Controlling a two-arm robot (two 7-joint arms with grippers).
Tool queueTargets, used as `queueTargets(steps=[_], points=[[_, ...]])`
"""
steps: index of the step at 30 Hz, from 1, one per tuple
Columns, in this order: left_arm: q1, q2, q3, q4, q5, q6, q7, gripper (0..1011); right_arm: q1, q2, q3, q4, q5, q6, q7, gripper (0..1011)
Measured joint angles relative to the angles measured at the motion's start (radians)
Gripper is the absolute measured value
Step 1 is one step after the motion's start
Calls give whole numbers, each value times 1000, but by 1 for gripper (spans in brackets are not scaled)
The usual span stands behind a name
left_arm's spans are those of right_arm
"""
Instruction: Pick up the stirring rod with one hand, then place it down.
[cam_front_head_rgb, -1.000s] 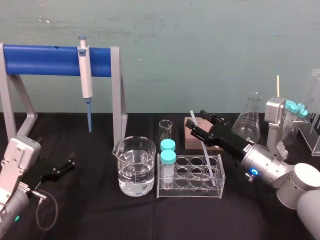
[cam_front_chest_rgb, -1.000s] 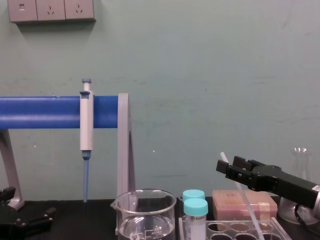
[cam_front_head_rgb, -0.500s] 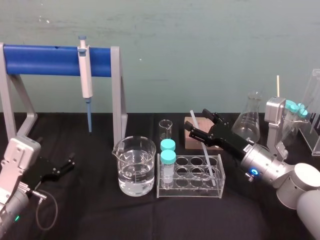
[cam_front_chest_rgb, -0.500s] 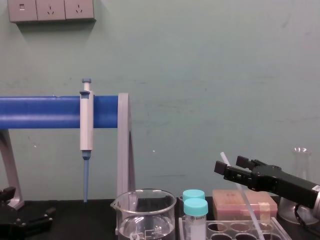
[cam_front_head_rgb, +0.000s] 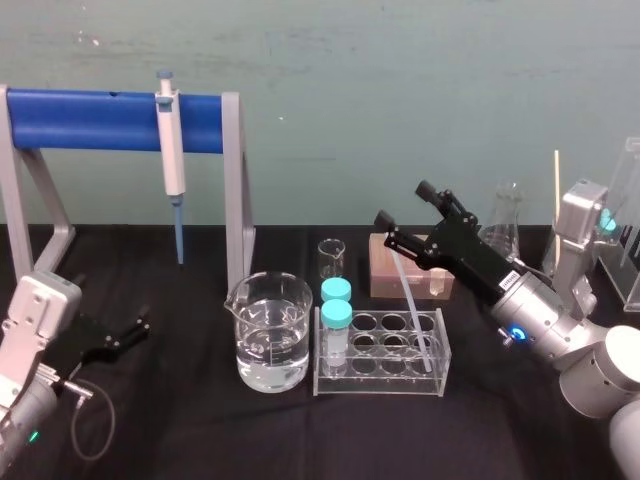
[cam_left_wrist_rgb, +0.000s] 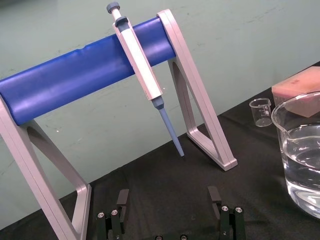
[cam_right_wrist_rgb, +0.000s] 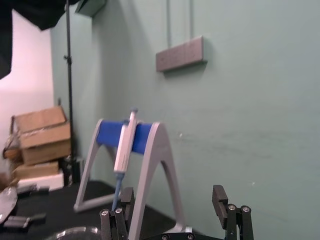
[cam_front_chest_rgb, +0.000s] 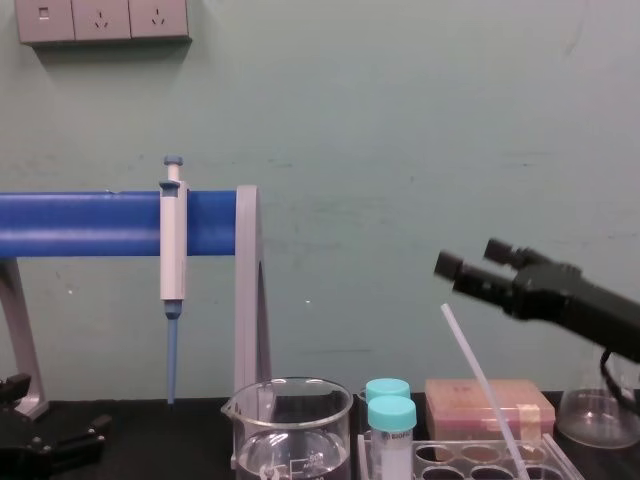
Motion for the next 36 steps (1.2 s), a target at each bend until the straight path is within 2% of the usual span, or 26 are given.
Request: queueTargets(steps=[4,5,6,9,11,12,15,19,25,28,31,36], points=[[0,0,0,0,0,0,0,1000,-54,10,20,-105,8,16,-82,1000],[0,0,0,0,0,0,0,1000,-74,12,28,-138,9,24,-121,1000],[0,0,0,0,0,0,0,1000,-74,12,28,-138,9,24,-121,1000],[0,0,0,0,0,0,0,1000,-126,16,55,-225,5,56,-241,1000],[0,0,0,0,0,0,0,1000,-146,19,67,-255,1,78,-288,1000],[0,0,0,0,0,0,0,1000,-165,21,77,-284,-3,105,-331,1000],[0,0,0,0,0,0,0,1000,-197,28,94,-330,-5,157,-387,1000],[0,0,0,0,0,0,0,1000,-261,47,117,-416,4,289,-473,1000],[0,0,0,0,0,0,0,1000,-328,68,130,-490,10,416,-553,1000],[0,0,0,0,0,0,0,1000,-351,73,131,-509,7,452,-580,1000],[0,0,0,0,0,0,0,1000,-363,75,130,-519,-1,463,-594,1000],[0,0,0,0,0,0,0,1000,-370,75,126,-522,-16,452,-599,1000]])
